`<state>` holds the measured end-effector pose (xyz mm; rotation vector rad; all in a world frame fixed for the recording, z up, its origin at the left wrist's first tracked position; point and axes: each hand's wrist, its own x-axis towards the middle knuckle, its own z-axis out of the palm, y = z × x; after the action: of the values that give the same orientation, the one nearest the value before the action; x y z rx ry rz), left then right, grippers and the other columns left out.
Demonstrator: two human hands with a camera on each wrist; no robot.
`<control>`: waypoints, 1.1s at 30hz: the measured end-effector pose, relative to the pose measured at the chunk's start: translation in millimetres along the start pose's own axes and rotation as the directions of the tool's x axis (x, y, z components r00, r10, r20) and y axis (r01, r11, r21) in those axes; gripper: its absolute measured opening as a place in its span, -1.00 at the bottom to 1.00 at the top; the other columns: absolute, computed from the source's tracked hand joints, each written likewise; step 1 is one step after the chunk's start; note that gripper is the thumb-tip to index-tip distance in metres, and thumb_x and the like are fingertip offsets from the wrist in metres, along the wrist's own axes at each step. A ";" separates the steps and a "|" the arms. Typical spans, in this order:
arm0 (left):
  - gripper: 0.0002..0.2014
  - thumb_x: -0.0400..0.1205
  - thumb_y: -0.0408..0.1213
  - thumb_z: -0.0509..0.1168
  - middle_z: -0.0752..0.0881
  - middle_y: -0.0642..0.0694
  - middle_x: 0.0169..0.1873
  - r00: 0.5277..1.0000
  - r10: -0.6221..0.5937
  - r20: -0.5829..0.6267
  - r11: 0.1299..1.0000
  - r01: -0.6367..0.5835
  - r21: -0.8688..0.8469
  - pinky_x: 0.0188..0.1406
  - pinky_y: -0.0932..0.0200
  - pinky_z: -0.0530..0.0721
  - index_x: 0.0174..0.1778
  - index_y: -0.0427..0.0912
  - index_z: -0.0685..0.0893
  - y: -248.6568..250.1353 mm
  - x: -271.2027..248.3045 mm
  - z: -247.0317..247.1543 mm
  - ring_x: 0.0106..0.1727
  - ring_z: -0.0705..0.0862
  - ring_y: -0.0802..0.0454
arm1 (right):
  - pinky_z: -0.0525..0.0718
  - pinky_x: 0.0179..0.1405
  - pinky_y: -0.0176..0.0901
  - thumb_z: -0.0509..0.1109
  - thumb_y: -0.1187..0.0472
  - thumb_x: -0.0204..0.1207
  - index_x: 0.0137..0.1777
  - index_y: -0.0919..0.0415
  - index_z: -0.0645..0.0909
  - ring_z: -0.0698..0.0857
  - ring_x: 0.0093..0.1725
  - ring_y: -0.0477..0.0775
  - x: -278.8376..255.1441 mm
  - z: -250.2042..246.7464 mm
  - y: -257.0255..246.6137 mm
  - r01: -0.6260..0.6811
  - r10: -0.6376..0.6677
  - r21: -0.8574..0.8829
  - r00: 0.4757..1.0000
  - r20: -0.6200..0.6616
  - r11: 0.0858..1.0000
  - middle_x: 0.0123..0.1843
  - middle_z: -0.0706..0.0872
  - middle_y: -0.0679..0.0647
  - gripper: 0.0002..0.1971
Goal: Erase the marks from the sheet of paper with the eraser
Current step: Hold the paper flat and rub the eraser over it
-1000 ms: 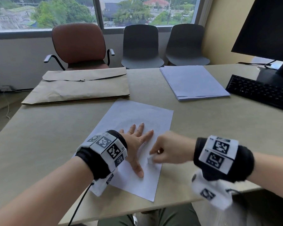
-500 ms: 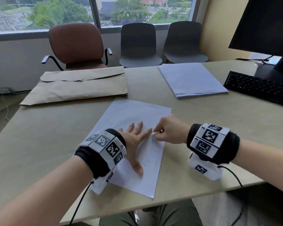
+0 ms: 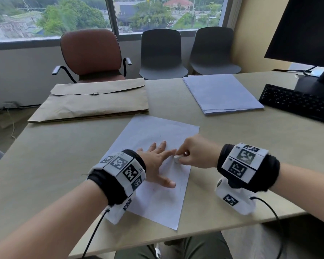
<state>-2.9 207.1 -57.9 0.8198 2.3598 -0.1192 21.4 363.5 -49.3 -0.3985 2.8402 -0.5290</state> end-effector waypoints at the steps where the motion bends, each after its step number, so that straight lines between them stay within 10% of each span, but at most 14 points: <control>1: 0.04 0.45 0.25 0.36 -0.34 -0.01 0.64 1.000 0.001 -0.023 1.000 -0.001 -0.015 0.60 -0.28 -0.07 0.63 0.18 -0.26 0.0 -0.1 -0.1 0.67 -0.26 -0.07 | 0.33 -0.48 -0.33 0.33 0.18 0.50 -0.20 0.19 0.76 0.39 -0.52 -0.04 -2.0 -0.4 -0.8 0.008 -0.008 0.007 1.000 -0.004 1.000 -0.58 0.40 -0.06 -0.82; 6: 0.14 0.37 0.23 0.44 -0.31 -0.06 0.65 0.999 -0.006 -0.046 1.000 0.007 0.009 0.58 -0.24 0.02 0.64 0.15 -0.25 1.9 1.8 1.0 0.67 -0.22 -0.12 | 0.32 -0.53 -0.36 0.34 0.21 0.44 -0.60 0.00 0.43 0.44 -0.55 -0.11 -18.4 2.6 -10.9 0.111 -0.107 -0.005 0.971 0.213 0.994 -0.68 0.46 -0.13 -0.63; 11: 0.15 0.39 0.22 0.43 -0.29 -0.13 0.65 0.999 0.012 -0.050 0.999 -0.010 0.033 0.63 -0.14 0.02 0.64 0.12 -0.30 2.0 2.1 -0.2 0.67 -0.20 -0.16 | 0.32 -0.51 -0.41 0.37 0.14 0.48 0.02 0.17 0.77 0.41 -0.54 -0.12 3.3 -12.6 0.9 0.005 -0.003 -0.042 0.998 0.060 0.999 -0.59 0.44 -0.12 -0.79; 18: 0.16 0.38 0.21 0.45 -0.33 -0.08 0.64 0.999 0.028 -0.024 0.999 -0.027 0.030 0.64 -0.11 -0.03 0.63 0.13 -0.31 0.9 1.6 0.3 0.67 -0.24 -0.12 | 0.34 -0.51 -0.41 0.37 0.13 0.48 -0.46 0.09 0.61 0.42 -0.56 -0.10 -27.6 0.7 -6.8 0.090 -0.102 0.066 0.971 0.214 0.994 -0.68 0.39 -0.02 -0.73; 23: 0.11 0.41 0.25 0.40 -0.32 -0.06 0.64 0.999 0.021 -0.031 1.000 -0.020 0.010 0.62 -0.21 -0.03 0.63 0.16 -0.29 2.2 1.1 0.6 0.67 -0.24 -0.10 | 0.34 -0.52 -0.51 0.36 0.16 0.50 0.09 0.19 0.76 0.43 -0.54 -0.17 -0.2 -10.5 6.7 0.011 -0.011 -0.005 1.000 0.017 1.000 -0.58 0.43 -0.16 -0.76; 30: 0.18 0.35 0.27 0.44 -0.33 -0.07 0.64 0.999 -0.009 -0.032 1.000 0.010 0.020 0.58 -0.30 0.08 0.63 0.11 -0.29 8.4 1.0 1.3 0.67 -0.24 -0.14 | 0.40 -0.50 -0.52 0.40 0.13 0.47 -0.01 0.15 0.78 0.50 -0.55 -0.29 -24.4 -2.4 -4.6 0.066 -0.076 0.050 0.966 0.246 0.997 -0.69 0.50 -0.29 -0.81; 33: 0.17 0.36 0.26 0.43 -0.35 -0.07 0.64 1.000 -0.006 -0.020 1.000 0.006 0.013 0.58 -0.33 0.04 0.63 0.11 -0.30 8.0 0.0 0.5 0.66 -0.25 -0.15 | 0.40 -0.50 -0.55 0.39 0.11 0.50 0.10 0.13 0.76 0.51 -0.55 -0.40 -7.5 -11.4 5.6 0.030 -0.033 0.019 0.990 0.140 0.999 -0.69 0.51 -0.22 -0.76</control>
<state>2.0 213.3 -57.4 0.8240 2.3829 -0.1299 24.1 374.5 -39.8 -0.4592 2.6975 -0.5093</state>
